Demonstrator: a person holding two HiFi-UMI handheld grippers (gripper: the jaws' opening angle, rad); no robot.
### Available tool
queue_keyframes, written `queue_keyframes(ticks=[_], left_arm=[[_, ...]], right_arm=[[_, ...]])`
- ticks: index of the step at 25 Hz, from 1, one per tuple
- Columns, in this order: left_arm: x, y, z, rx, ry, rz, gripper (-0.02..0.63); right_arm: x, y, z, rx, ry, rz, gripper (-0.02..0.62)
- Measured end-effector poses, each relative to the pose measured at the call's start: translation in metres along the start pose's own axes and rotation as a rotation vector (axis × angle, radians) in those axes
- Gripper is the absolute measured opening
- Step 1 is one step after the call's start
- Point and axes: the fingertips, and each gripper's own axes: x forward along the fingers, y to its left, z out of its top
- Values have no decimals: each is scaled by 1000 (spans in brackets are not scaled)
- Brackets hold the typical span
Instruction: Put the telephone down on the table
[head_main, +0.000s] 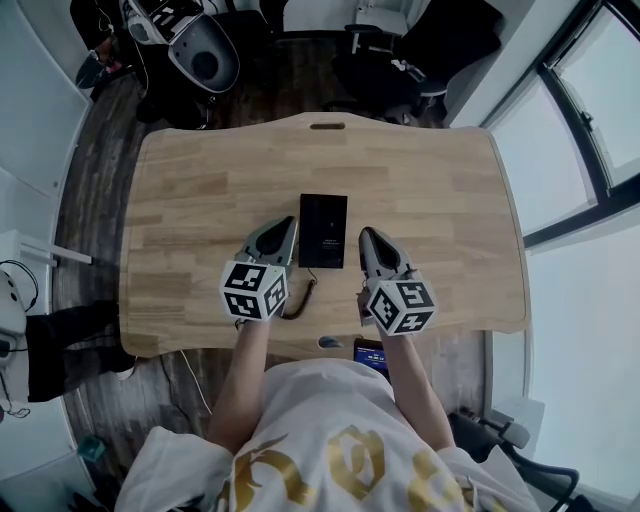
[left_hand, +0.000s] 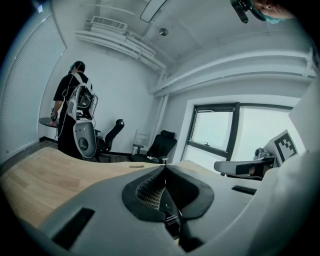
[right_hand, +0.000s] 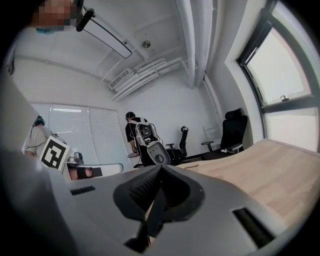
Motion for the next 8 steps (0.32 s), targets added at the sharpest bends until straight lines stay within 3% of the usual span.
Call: queue_keyframes(ticks=[8], left_arm=[[0, 4, 2, -1, -6, 2, 9]], right_arm=[[0, -1, 2, 18, -9, 0, 12]])
